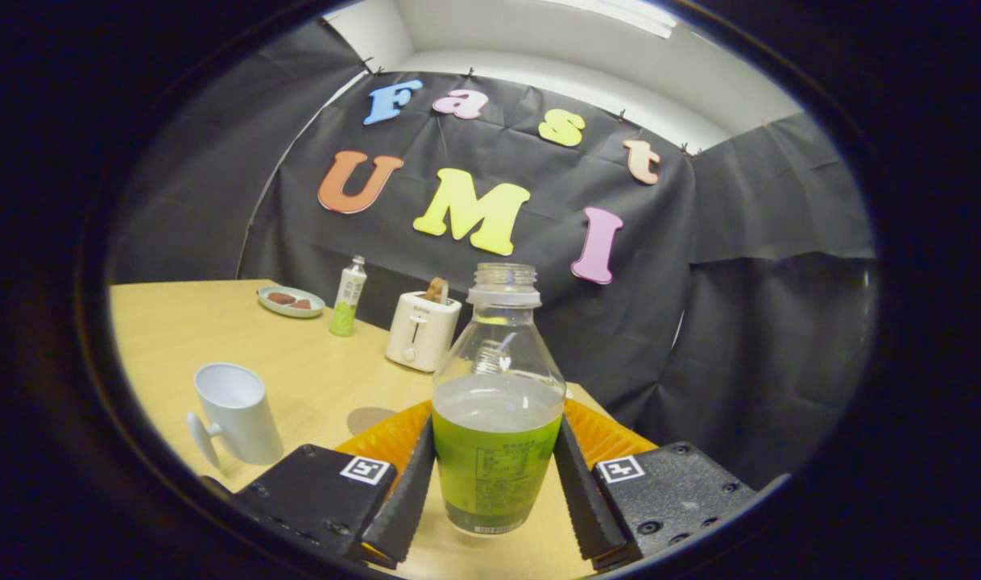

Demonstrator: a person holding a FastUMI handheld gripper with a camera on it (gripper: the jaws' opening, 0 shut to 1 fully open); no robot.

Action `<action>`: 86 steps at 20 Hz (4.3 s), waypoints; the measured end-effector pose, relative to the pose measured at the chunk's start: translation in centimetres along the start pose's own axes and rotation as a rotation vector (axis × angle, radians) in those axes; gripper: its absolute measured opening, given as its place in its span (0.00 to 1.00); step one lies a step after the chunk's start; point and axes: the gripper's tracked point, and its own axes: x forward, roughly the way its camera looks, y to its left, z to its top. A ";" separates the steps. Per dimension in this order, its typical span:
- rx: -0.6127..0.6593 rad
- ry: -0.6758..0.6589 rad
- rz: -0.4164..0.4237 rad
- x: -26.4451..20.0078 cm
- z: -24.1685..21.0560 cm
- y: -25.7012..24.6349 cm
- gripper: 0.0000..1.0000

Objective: Take the bottle from table, then pour the juice into the cup, finally place the bottle on the coaster

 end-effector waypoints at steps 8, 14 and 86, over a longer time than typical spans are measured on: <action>-0.289 0.022 -0.001 -0.3 2.3 0.0 0.79; -0.518 0.003 -0.081 -0.7 4.2 0.7 0.79; -1.883 -0.269 -0.432 -3.2 15.3 7.8 0.79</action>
